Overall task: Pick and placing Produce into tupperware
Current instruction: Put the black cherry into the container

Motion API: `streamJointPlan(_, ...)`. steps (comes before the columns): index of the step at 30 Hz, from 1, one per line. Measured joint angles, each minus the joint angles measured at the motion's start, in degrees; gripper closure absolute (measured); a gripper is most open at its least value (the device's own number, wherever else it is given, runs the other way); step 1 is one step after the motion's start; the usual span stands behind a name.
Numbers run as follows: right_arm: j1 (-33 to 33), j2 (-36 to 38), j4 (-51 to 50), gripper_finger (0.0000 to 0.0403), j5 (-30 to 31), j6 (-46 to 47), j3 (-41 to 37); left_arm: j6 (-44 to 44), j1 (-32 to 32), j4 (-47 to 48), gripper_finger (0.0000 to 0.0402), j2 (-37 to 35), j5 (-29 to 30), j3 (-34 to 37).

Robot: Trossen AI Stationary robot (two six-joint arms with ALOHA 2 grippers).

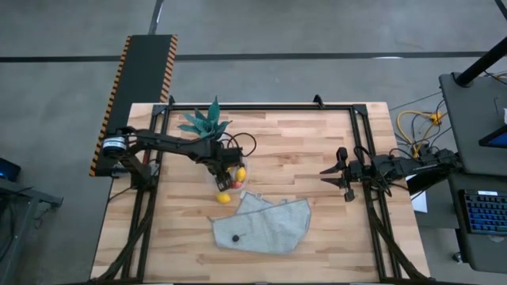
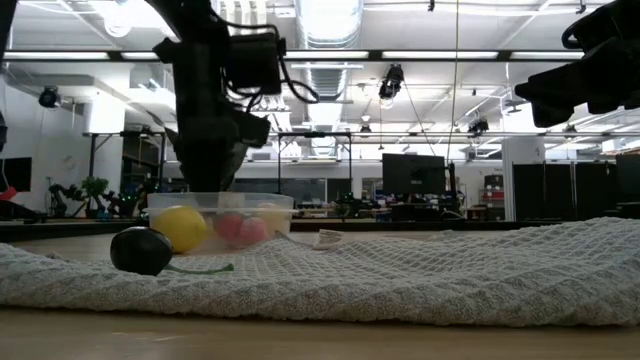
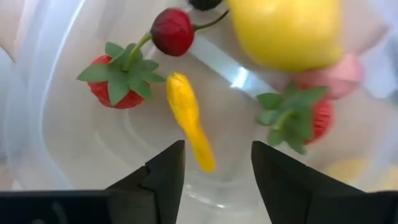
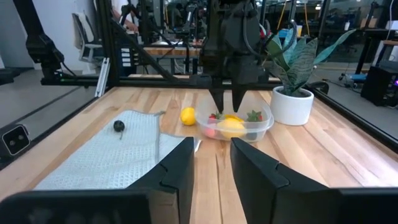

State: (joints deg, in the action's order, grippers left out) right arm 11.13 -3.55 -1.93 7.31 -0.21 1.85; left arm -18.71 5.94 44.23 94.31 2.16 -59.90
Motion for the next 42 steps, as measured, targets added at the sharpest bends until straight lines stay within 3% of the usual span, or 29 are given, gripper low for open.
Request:
streamJointPlan(12, 0.0, 0.0, 0.0, 0.0310, 0.0, -0.1, 0.0, 2.6, -9.7, 3.1, 0.0231, -4.1, 0.0, -7.1)
streamJointPlan(24, 0.0, 0.0, 0.0, 0.0318, 0.0, 0.0, 0.0, 1.3, -26.6, 2.5, 0.0231, -3.7, 7.3, -12.6)
streamJointPlan(33, 0.0, 0.0, 0.0, 0.0311, 0.0, 0.0, 0.0, -11.8, -30.0, 2.3, 0.0231, -2.5, 4.5, -12.6)
streamJointPlan(42, 0.0, 0.0, 0.0, 0.0306, 0.0, 0.2, 0.0, -13.5, -33.8, 1.7, 0.0231, 4.3, 2.9, -16.3)
